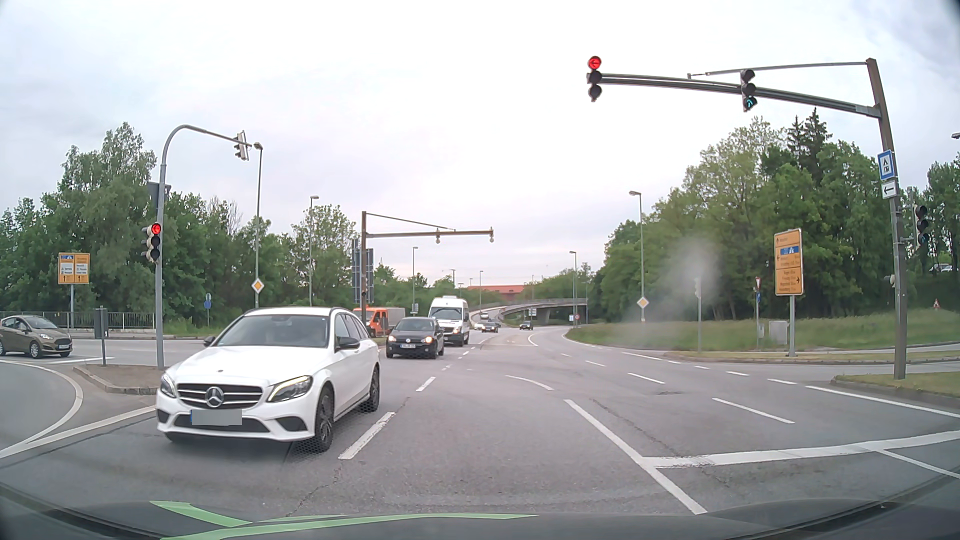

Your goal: Follow the waypoints while adhering to traffic rules and regulations

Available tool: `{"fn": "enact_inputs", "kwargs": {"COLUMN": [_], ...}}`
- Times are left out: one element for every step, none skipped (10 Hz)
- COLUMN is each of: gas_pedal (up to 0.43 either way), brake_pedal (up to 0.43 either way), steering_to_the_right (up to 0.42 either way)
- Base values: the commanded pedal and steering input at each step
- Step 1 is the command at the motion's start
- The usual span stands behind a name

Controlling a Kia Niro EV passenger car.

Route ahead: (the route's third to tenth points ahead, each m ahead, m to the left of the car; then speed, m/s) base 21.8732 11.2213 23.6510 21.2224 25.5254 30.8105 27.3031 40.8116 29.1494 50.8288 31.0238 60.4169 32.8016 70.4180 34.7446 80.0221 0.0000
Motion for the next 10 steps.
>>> {"fn": "enact_inputs", "kwargs": {"gas_pedal": [0.000,0.000,0.000,0.000,0.000,0.000,0.000,0.000,0.000,0.000], "brake_pedal": [0.323,0.323,0.323,0.323,0.323,0.323,0.323,0.323,0.323,0.323], "steering_to_the_right": [0.004,0.004,0.004,0.004,0.004,0.004,0.004,0.004,0.004,0.004]}}
